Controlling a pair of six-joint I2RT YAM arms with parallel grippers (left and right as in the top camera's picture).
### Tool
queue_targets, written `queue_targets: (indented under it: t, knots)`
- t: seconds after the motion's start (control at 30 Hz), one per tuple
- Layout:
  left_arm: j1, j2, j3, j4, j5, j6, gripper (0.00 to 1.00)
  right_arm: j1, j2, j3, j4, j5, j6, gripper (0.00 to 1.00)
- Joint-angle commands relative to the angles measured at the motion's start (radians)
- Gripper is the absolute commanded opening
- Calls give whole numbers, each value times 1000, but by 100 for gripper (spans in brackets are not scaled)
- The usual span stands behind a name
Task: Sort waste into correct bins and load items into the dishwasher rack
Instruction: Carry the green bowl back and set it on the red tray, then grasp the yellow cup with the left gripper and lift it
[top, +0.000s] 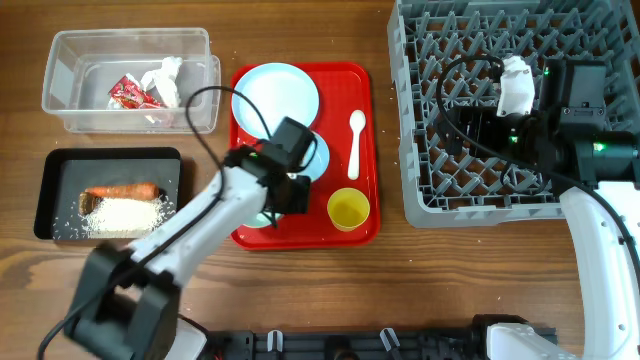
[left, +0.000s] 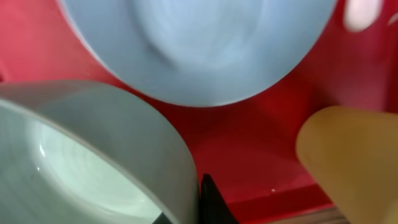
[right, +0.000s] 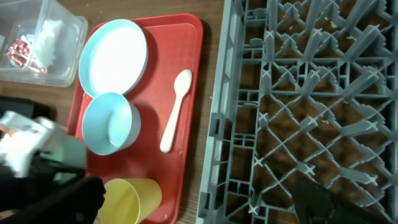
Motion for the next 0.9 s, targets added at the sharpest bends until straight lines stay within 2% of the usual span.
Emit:
queue_targets:
  t: [0.0, 0.07, 0.1, 0.2, 0.33, 0.53, 0.63, 0.7, 0.8, 0.87]
  knots:
    - [-44, 58, 12, 14, -27, -17, 4, -3, 11, 11, 3, 10, 6, 100]
    - [-60, 65, 12, 24, -27, -17, 8, -3, 11, 11, 4, 10, 6, 100]
    - [-67, 65, 12, 27, -27, -17, 18, -3, 11, 11, 7, 10, 6, 100]
    - [-72, 65, 12, 27, -17, -17, 36, -3, 11, 11, 13, 10, 6, 100]
    - [-56, 54, 23, 15, -4, -17, 52, -3, 11, 11, 16, 10, 6, 100]
    - [-40, 2, 157, -57, 29, -10, 61, -3, 11, 11, 25, 10, 6, 100]
    - [-40, -19, 218, -53, 28, 5, 74, -3, 11, 11, 32, 10, 6, 100]
    - [-40, -19, 231, -40, 29, 39, 79, -3, 11, 11, 34, 10, 7, 100]
    - [-40, -19, 231, -37, 33, 45, 80, -3, 11, 11, 34, 10, 6, 100]
    - [-40, -19, 231, -45, 132, 100, 78, -3, 11, 11, 37, 10, 6, 100]
